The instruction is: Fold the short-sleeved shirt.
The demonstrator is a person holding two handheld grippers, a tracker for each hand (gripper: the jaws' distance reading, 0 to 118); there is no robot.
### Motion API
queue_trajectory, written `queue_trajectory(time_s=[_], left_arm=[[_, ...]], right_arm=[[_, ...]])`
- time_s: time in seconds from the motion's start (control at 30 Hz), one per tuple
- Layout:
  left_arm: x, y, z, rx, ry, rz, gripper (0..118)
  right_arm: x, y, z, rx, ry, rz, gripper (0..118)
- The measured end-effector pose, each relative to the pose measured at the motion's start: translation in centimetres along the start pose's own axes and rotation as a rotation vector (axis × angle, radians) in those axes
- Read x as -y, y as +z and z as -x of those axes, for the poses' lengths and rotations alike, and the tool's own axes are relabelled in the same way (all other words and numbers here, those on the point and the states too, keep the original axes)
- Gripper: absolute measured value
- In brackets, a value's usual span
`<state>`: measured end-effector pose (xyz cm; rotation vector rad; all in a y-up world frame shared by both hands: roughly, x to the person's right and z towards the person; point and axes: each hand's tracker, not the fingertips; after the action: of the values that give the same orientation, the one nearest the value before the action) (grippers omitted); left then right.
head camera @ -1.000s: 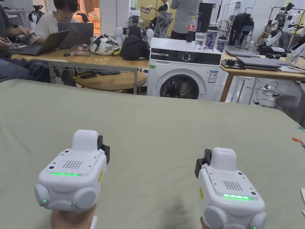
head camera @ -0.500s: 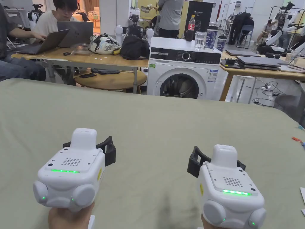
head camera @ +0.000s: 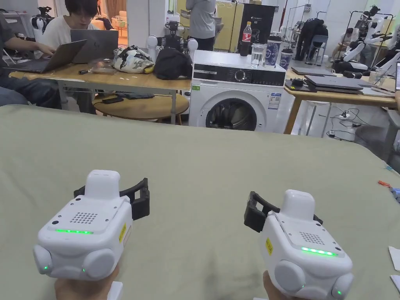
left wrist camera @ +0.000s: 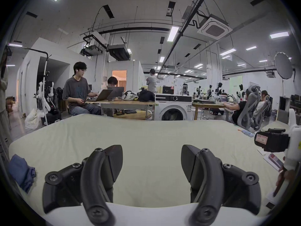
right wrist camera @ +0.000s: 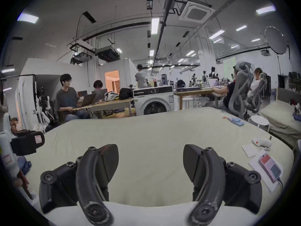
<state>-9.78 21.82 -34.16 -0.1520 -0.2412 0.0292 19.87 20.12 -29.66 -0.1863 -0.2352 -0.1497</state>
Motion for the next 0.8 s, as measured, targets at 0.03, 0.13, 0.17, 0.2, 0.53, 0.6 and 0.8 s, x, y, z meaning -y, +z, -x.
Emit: queue_trajectory(time_s=[0.03,0.13,0.17,0.2,0.53,0.6,0.8], left_arm=[[0.1,0.0,0.1,0.003,-0.003,-0.008,74],[0.2,0.2,0.2,0.008,-0.006,-0.027,74],[0.1,0.1,0.3,0.008,-0.003,-0.032,74],[0.3,0.3,0.4,0.018,-0.006,-0.051,74],[-0.5,-0.1,0.1,0.017,-0.041,0.001,74],[-0.4,-0.3,0.2,0.014,-0.035,0.013,74],[-0.3,-0.2,0.7,0.018,0.033,0.02,74]], right_arm=[[0.0,0.1,0.1,0.013,0.019,-0.017,83],[0.1,0.2,0.5,0.011,0.043,-0.043,84],[0.0,0.1,0.6,0.02,0.057,-0.041,84],[-0.1,0.0,0.8,0.031,0.074,-0.041,84],[-0.8,0.3,2.1,0.028,0.061,-0.03,84],[-1.1,0.3,2.4,0.041,0.05,-0.005,84],[-1.4,0.1,1.9,-0.018,-0.034,0.057,84]])
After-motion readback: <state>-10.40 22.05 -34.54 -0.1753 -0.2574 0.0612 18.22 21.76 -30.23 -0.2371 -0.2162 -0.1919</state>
